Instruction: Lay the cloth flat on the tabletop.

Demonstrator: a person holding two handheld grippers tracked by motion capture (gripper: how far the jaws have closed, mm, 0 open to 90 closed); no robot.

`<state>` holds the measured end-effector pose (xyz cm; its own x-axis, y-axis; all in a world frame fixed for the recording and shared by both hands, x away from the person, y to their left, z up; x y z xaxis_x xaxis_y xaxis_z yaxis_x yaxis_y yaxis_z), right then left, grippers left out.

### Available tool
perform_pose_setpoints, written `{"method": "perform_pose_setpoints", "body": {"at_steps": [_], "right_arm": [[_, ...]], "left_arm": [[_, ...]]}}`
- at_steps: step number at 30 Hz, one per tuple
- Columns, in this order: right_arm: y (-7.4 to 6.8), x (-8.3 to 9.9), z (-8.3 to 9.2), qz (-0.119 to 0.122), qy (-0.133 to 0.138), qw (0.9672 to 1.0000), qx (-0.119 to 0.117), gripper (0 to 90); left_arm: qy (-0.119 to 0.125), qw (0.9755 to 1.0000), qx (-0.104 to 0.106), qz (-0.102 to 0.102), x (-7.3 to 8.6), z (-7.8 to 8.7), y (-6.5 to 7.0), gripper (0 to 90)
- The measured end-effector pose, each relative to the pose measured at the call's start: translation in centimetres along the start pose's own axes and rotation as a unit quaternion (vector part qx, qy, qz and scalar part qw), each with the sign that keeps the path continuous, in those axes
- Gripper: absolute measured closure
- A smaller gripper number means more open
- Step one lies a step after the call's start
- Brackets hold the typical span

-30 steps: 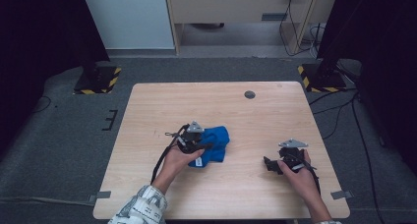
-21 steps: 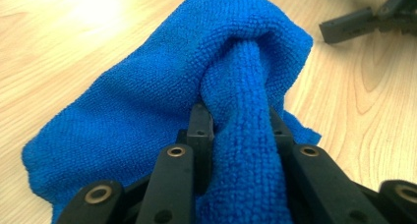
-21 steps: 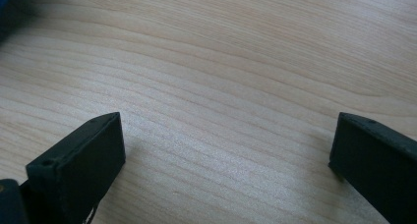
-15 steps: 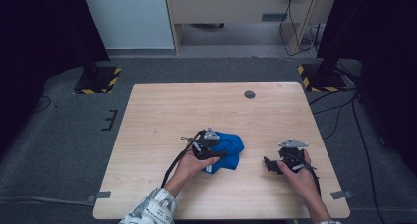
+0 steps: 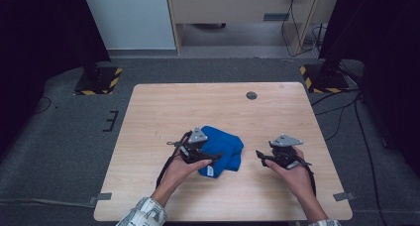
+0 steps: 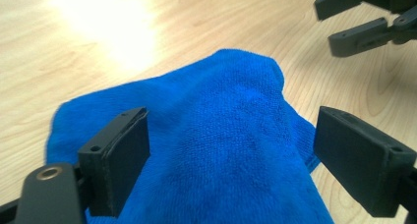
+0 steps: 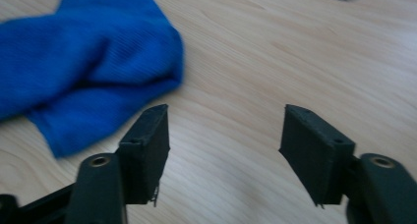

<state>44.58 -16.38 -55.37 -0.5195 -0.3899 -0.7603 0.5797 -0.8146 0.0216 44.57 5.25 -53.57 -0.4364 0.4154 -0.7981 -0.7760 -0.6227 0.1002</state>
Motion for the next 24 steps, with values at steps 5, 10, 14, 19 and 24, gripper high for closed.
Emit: {"method": "perform_pose_setpoints", "body": {"at_steps": [5,10,14,19,24], "right_arm": [[-2.4,-2.3,-0.6,0.028,0.0,0.9992,-0.029,47.7],[-5.1,-5.3,-2.3,0.067,-0.011,0.9959,-0.061,62.6],[-6.1,-6.5,-3.3,0.071,-0.017,0.9945,-0.075,66.8],[-6.6,-7.0,-4.4,0.07,-0.023,0.9942,-0.078,56.0],[-6.9,-7.0,-5.1,0.072,-0.033,0.9935,-0.082,52.8]], "left_arm": [[0.008,0.9999,-0.014,0.002,0.3,1.6,-0.7,12.8],[0.024,0.9988,-0.036,0.022,1.5,4.1,-2.5,17.1],[0.03,0.9981,-0.037,0.038,2.4,4.9,-3.2,21.7],[0.005,0.998,-0.054,0.034,3.8,4.7,-4.0,26.0],[-0.004,0.9976,-0.058,0.039,4.4,4.5,-4.2,27.7]]}}
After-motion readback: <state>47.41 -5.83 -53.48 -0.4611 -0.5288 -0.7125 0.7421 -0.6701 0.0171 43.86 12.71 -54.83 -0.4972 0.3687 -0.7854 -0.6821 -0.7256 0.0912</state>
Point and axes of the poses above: each handheld gripper's, and its own axes: z roughly backward along the jaws, x roughly out of its underside, y roughly to its right, the point moved 9 cm from there along -z, roughly forward along the jaws, and after that the axes turned 3 degrees about -y, right-handed, at the moved point
